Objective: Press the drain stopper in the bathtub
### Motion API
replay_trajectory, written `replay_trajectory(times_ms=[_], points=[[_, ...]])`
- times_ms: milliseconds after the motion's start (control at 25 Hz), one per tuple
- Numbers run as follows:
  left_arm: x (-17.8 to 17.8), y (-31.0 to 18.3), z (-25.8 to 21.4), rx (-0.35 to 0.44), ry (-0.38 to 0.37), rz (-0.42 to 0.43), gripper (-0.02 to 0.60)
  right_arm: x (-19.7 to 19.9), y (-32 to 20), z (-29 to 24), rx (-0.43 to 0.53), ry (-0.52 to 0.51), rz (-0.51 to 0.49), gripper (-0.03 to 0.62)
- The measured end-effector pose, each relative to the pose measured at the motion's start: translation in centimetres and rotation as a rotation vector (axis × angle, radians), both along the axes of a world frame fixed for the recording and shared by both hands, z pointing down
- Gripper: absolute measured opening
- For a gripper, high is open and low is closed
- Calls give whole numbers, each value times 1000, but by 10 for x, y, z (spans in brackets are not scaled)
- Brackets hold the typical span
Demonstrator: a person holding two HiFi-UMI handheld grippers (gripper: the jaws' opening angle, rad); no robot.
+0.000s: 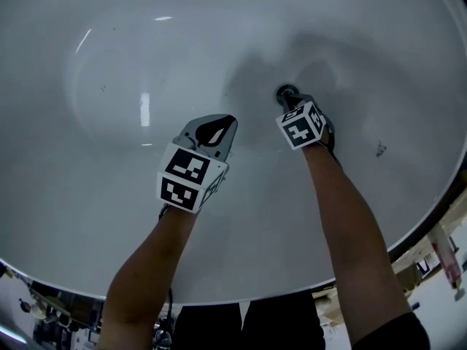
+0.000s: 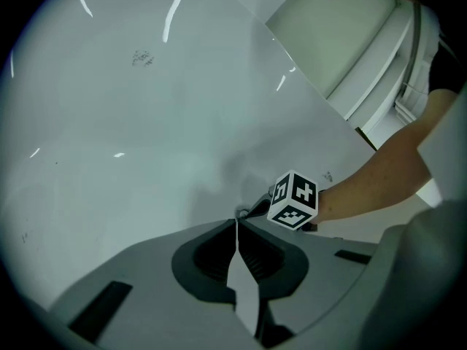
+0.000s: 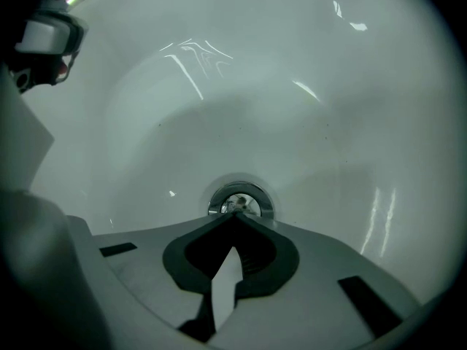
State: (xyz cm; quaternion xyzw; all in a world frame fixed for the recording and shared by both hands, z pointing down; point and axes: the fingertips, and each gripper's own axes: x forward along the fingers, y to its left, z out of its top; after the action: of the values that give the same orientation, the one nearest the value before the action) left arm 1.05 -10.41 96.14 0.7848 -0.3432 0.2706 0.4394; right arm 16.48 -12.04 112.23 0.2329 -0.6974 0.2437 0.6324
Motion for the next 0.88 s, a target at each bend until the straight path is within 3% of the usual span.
replay_trajectory(times_ms=[320,560,880], points=[[13,-5,-18,21,21,46,25,-2,-1,4,-27,32,60,20],[3,-3,-51,45,-6,79,25,-6,-5,-19,-90,-32,179,15],[-1,7,-164,84,1,56,25,-25,29,-148,-40,-160,262,15]])
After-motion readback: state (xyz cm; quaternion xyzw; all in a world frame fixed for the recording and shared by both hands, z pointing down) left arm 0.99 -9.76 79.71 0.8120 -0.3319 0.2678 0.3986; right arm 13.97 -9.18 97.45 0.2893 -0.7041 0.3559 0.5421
